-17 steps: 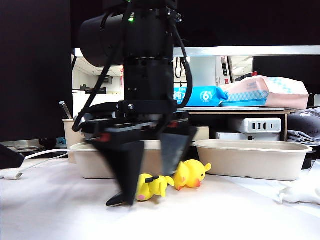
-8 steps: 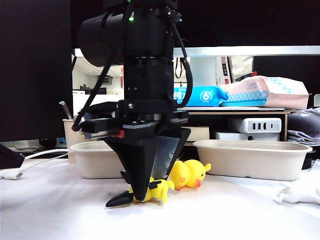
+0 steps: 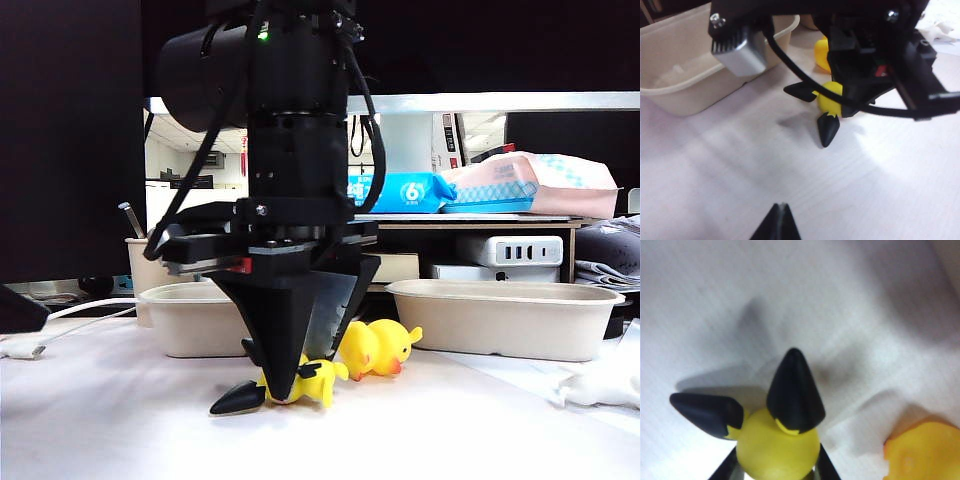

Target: Put the dolls with similar colors into the same paper box, while dolls with different colors go into separate paper boxes.

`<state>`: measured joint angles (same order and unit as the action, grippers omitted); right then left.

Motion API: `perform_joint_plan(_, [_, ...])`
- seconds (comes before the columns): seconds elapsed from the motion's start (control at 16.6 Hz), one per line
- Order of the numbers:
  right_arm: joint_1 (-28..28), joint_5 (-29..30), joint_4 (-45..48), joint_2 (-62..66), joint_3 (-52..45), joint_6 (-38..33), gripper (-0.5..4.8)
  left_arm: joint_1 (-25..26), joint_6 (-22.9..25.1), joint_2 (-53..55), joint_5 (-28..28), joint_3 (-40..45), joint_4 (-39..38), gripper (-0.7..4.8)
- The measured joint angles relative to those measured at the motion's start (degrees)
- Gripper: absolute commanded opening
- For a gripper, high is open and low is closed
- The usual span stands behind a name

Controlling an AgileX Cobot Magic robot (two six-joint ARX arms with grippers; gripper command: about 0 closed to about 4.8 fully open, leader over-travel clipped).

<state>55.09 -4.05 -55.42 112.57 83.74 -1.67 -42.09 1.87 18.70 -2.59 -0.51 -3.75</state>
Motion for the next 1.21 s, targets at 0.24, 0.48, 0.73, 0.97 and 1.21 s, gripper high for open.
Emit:
perform_joint_plan(0.24, [0.0, 0.2, 3.3, -2.3, 0.4, -1.3, 0.56, 8.7, 0.0, -3.8, -1.2, 0.0, 0.0, -0.05])
perform_joint_plan(0.48, [0.0, 0.4, 4.1, -2.6, 6.8, -1.5, 0.54, 10.3, 0.0, -6.0, -1.1, 0.0, 0.0, -0.05])
perform_joint_plan(0.73, [-1.8, 0.2, 7.5, -2.6, 12.7, -1.5, 0.54, 18.9, 0.0, -9.6, -1.4, 0.0, 0.1, -0.05])
perform_joint_plan(0.97, [-4.7, 3.5, 12.7, -2.1, 12.9, -1.5, 0.54, 24.5, 0.0, -11.5, -1.0, 0.0, 0.1, -0.05])
perform_joint_plan(1.21, [-7.6, 7.5, 17.5, 1.6, 12.9, -1.5, 0.77, 27.3, 0.0, -12.5, -1.1, 0.0, 0.0, -0.05])
